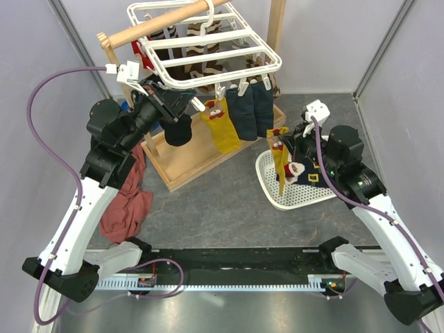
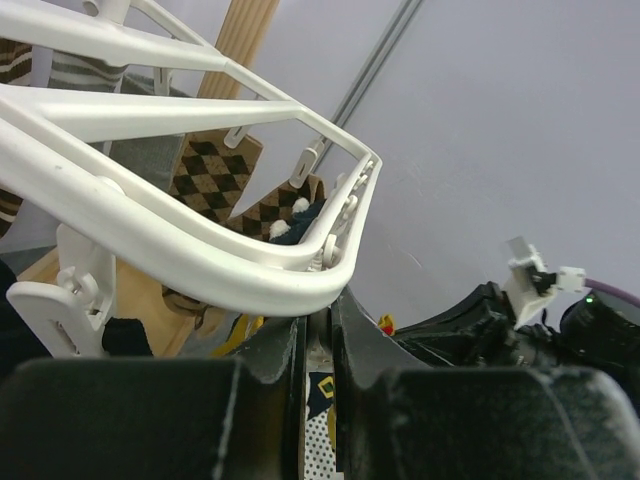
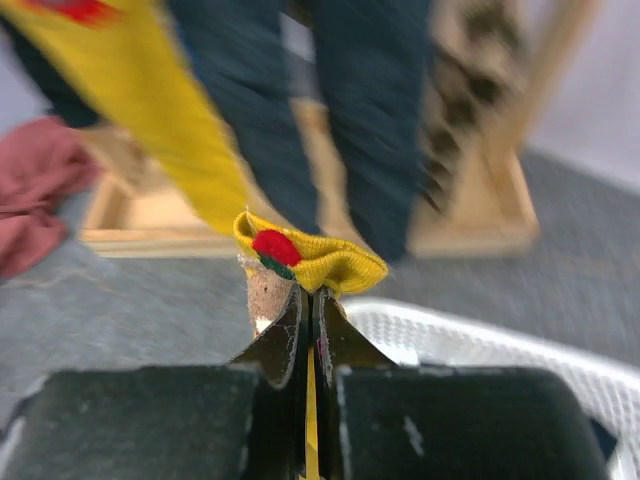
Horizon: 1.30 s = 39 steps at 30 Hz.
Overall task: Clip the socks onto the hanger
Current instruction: Pick up the sock from the bin, then clamp the sock onto the hanger.
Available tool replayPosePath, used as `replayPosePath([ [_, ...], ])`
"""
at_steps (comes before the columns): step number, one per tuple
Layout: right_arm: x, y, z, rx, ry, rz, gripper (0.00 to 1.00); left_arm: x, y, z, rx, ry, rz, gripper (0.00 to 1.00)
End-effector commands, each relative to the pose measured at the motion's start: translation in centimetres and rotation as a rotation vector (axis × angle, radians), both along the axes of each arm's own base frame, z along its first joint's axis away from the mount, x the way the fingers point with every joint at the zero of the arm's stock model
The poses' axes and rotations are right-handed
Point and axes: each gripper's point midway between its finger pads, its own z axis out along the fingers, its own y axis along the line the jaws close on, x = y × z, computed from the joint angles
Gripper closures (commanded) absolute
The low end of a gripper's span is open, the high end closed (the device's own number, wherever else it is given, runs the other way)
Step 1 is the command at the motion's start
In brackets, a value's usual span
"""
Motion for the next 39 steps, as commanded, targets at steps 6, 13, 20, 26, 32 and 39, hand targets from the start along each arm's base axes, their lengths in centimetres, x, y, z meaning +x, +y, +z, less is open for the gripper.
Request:
replayPosePath([
  [6,-3.2,8.9,9.3,0.083,-0.311,0.435,1.0,-0.6,-0.6,0.6,0.042,-0.035,-0.05,0.92],
  [13,-4.3,13.6,13.0,0.118,-0.401,0.576,1.0,-0.5,-1.3,0.2,0.042,-0.023,-0.087,0.92],
  [20,-3.4,16.7,14.1,0.136,-0.427,0.626,1.0,-0.6,-1.4,0.1,0.049,-0.027,-0.091,0.92],
  [26,-2.1,17.7,14.6,0.141,-0.441,0.62,1.0,-0.6,-1.6,-0.1,0.054,-0.027,-0.106,0.92],
  [32,-1.3,18.4,14.5,0.14,-0.437,0.619,1.0,-0.8,-1.7,-0.2,0.059,-0.029,-0.118,0.92],
  [39,-1.1,18.6,15.4,0.148,-0.454,0.619,1.0,-0.8,-1.7,-0.5,0.081,-0.034,-0.115,0.92],
])
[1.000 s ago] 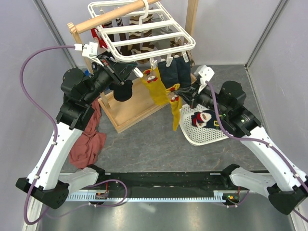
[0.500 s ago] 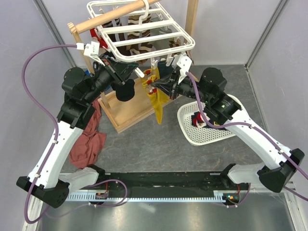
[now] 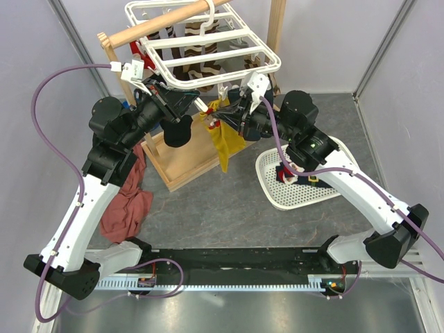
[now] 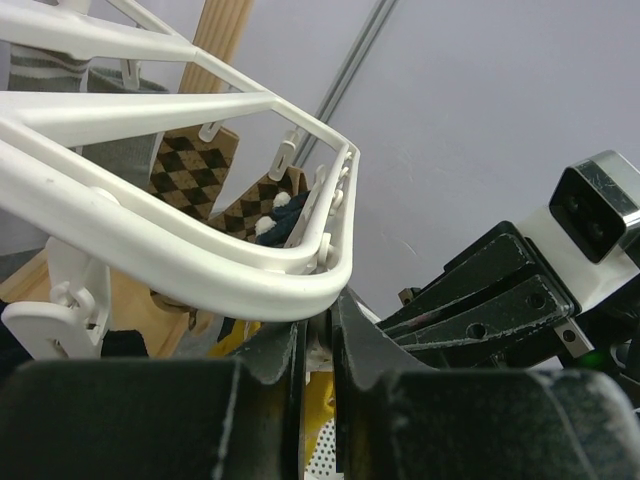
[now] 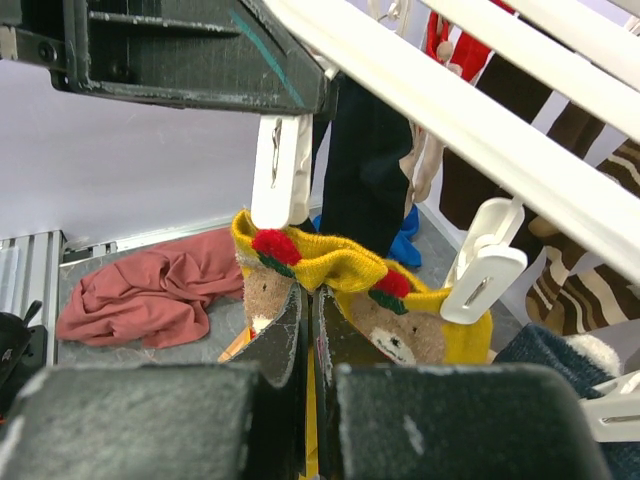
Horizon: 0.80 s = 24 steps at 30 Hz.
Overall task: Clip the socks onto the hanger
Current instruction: Clamp the sock onto the hanger.
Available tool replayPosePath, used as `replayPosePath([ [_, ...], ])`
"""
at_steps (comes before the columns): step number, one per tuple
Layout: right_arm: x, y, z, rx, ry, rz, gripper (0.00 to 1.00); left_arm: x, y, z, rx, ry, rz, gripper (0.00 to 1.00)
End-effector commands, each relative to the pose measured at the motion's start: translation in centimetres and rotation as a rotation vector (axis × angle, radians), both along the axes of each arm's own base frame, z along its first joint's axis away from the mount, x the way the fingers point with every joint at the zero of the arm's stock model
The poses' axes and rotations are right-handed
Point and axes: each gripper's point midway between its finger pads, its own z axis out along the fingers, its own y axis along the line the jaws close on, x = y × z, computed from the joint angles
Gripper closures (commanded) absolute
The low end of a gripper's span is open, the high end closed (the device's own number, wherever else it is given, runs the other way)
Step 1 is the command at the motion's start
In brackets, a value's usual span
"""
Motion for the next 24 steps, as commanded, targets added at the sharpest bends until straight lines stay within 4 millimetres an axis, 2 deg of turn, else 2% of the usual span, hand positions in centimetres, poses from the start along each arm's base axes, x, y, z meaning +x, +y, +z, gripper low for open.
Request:
replayPosePath([
  [1,-0.9,-0.1,4.3,0.07,-0.103,0.025,1.0,-0.8,-0.8,-0.2,0.059,-0.026,-0.063,0.92],
  [11,-1.0,-0.4,5.1,0.079,-0.105,0.02,1.0,-0.8,-0.6,-0.5,0.087,-0.034,-0.056,0.92],
  [24,-0.6,0.6,5.5,0.085,-0.09,0.045,1.0,-1.4,-1.0,-0.4,0.111,-0.055,-0.097,0.9],
])
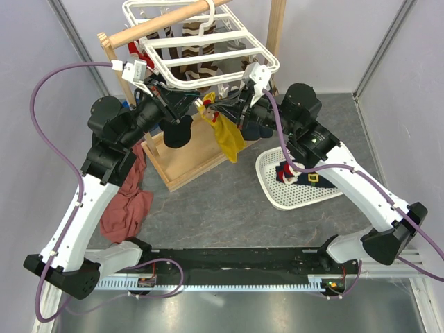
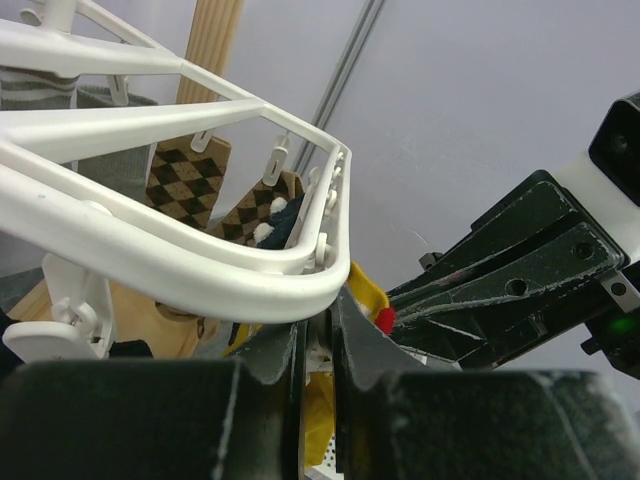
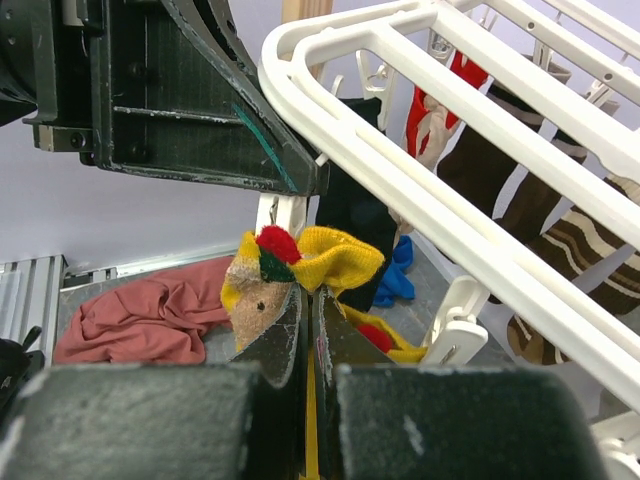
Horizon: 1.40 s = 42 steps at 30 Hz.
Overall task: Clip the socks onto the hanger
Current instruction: Clamp the sock onto the hanger, then reset both arms
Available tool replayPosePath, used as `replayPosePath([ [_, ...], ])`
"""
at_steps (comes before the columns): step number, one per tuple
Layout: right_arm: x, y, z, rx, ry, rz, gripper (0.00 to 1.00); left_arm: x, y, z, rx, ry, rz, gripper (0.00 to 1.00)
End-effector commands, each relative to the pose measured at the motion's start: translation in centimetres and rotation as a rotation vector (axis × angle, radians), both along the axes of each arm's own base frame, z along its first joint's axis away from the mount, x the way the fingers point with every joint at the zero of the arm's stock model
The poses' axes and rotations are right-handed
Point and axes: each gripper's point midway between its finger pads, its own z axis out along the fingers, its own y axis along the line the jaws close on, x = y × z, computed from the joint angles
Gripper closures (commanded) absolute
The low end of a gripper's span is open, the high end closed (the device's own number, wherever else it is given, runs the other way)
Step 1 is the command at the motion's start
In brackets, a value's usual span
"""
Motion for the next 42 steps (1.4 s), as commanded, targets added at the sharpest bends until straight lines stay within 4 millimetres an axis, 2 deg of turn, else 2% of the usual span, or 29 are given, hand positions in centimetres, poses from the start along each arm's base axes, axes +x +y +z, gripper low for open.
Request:
replayPosePath([
  [1,-0.6,0.4,2.5,0.046,-0.044,0.034,1.0,-1.1,-0.9,-0.5,0.057,0.001,-0.08,0.88],
  [4,-0.6,0.5,2.6,0.053,-0.041,0.04,1.0,-1.2,-0.8,-0.1,0.053,-0.007,-0.076,0.75],
  [5,-0.5,0.5,2.6,0.053,-0.041,0.037,1.0,-1.4,-0.7,0.0,0.052,-0.01,-0.075,0.64],
  [7,-0.5,0.5,2.6,0.055,-0.039,0.037,1.0,-1.6,-0.5,0.3,0.048,-0.014,-0.072,0.55],
  [8,-0.6,0.5,2.7,0.058,-0.04,0.038,1.0,-1.7,-0.4,0.5,0.046,-0.018,-0.067,0.47],
  [11,-0.4,0.4,2.7,0.067,-0.032,0.028,1.0,-2.2,0.2,1.1,0.037,-0.035,-0.047,0.35],
  [13,-0.3,0.4,2.7,0.078,-0.024,0.023,0.99,-2.7,0.8,1.6,0.033,-0.05,-0.029,0.31],
  [14,-0.4,0.3,2.9,0.086,-0.026,0.023,0.96,-2.9,0.9,1.7,0.034,-0.053,-0.025,0.27],
  [17,-0.5,0.1,3.1,0.099,-0.031,0.015,0.69,-3.9,1.8,2.2,0.032,-0.081,0.0,0.23],
  [19,-0.3,-0.2,2.7,0.099,-0.023,-0.007,0.59,-5.1,2.7,2.7,0.032,-0.108,0.02,0.21],
  [21,-0.6,-1.0,3.1,0.123,-0.009,-0.028,0.49,-5.5,3.2,2.1,0.044,-0.112,0.039,0.21],
  [22,-0.3,-1.3,2.3,0.117,0.008,-0.056,0.46,-6.4,4.1,2.4,0.049,-0.139,0.061,0.2],
  [23,-0.7,-2.1,2.9,0.132,-0.003,-0.076,0.4,-6.4,4.3,1.5,0.062,-0.13,0.073,0.2],
  [24,-0.8,-2.5,2.5,0.126,0.002,-0.093,0.36,-6.9,4.8,1.3,0.067,-0.138,0.091,0.19],
  [25,-0.2,-3.1,1.6,0.118,0.019,-0.142,0.33,-7.7,6.0,1.5,0.068,-0.167,0.133,0.17],
  [27,-0.8,-4.8,1.6,0.128,0.025,-0.192,0.25,-7.9,7.1,-0.3,0.088,-0.149,0.187,0.14],
  [28,-0.5,-5.3,0.0,0.111,0.051,-0.228,0.21,-7.7,8.2,-0.9,0.095,-0.145,0.246,0.11],
  [29,-0.7,-7.0,0.3,0.128,0.055,-0.292,0.16,-8.7,9.2,-1.7,0.088,-0.152,0.276,0.1],
  [30,-0.4,-8.0,-0.3,0.115,0.047,-0.342,0.13,-8.8,10.0,-2.3,0.086,-0.142,0.31,0.08],
  [31,-0.2,-8.7,-2.2,0.091,0.072,-0.383,0.11,-9.1,11.1,-2.7,0.072,-0.142,0.365,0.06],
  [32,-0.3,-11.0,-1.7,0.124,0.069,-0.474,0.06,-9.9,12.3,-3.7,0.059,-0.147,0.405,0.05],
  [34,-1.1,-13.6,-3.3,0.129,0.091,-0.561,0.04,-10.7,14.3,-4.6,0.038,-0.145,0.488,0.03],
  [35,-0.7,-15.6,-4.2,0.131,0.109,-0.659,0.02,-10.7,14.8,-6.0,0.044,-0.127,0.515,0.02],
  [36,-0.9,-16.7,-4.8,0.136,0.118,-0.703,0.02,-12.2,16.1,-6.0,0.019,-0.146,0.543,0.02],
  [38,-1.8,-19.8,-6.2,0.171,0.132,-0.806,0.02,-12.7,17.6,-7.6,0.015,-0.125,0.608,0.01],
  [39,-1.7,-21.7,-8.7,0.14,0.161,-0.906,0.02,-13.7,18.8,-8.3,0.006,-0.12,0.645,0.01],
  [40,-2.7,-23.4,-8.4,0.18,0.151,-0.943,0.02,-14.2,19.3,-8.7,-0.002,-0.12,0.66,0.01],
  [41,-3.0,-25.2,-9.2,0.188,0.159,-1.02,0.02,-15.2,20.0,-9.2,-0.019,-0.134,0.671,0.01],
  [42,-3.1,-25.9,-11.0,0.185,0.182,-1.055,0.02,-15.7,20.5,-9.8,-0.024,-0.131,0.689,0.01],
])
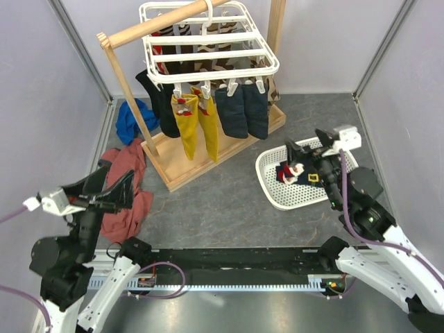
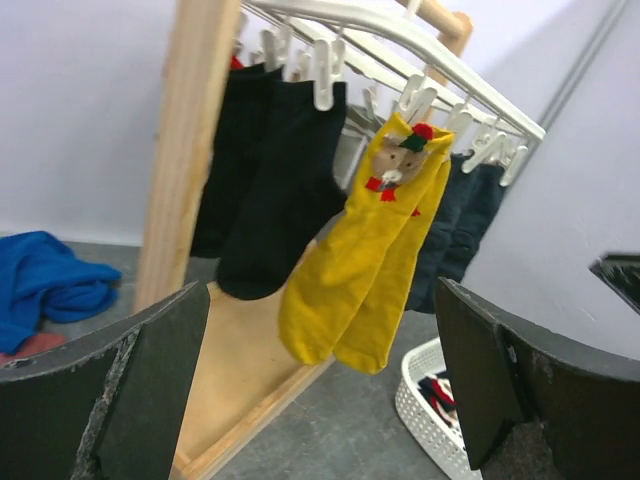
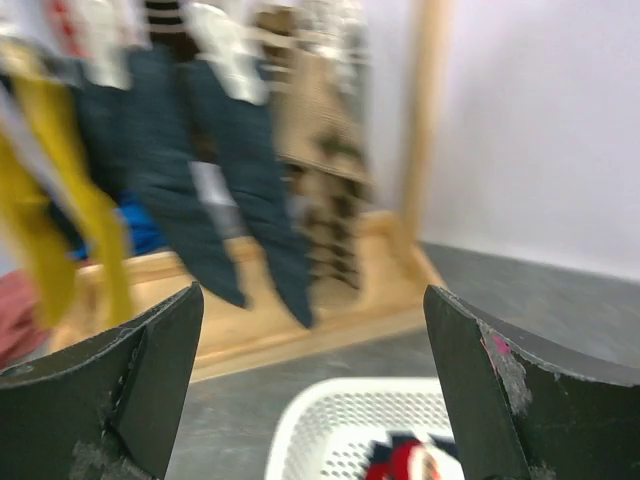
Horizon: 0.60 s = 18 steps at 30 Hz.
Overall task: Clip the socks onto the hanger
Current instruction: Reset both arms
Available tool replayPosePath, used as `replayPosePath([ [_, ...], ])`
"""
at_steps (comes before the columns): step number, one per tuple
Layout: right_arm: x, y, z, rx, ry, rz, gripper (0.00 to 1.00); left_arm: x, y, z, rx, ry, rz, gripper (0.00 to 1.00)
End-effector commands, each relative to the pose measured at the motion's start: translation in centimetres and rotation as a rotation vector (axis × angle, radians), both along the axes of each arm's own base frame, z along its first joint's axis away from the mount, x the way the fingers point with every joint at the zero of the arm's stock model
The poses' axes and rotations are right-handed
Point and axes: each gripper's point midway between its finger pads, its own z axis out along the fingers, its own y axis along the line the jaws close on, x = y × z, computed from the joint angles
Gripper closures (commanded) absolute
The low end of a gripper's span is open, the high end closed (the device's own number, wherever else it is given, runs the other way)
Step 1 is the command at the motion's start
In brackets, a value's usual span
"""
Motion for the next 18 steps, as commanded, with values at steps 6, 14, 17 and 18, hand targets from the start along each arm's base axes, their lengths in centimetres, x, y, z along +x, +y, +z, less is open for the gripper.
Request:
replayPosePath([
  [6,-2.9,-11.9,-6.9,0.093,0.066,-0.486,0.02,-3.3,6.0,-4.4,-0.057,0.001,0.228,0.01],
  [14,-5.3,-15.4,-8.4,0.123,0.038,-0.57,0.02,-2.1,6.8,-7.7,-0.092,0.125,0.294,0.01],
  [17,-5.7,-15.7,-8.9,0.156,0.032,-0.57,0.02,-1.4,6.4,-8.8,-0.113,0.156,0.292,0.01],
  [18,-5.7,-15.8,-9.2,0.158,0.032,-0.574,0.02,-1.2,6.4,-9.1,-0.128,0.166,0.297,0.01],
])
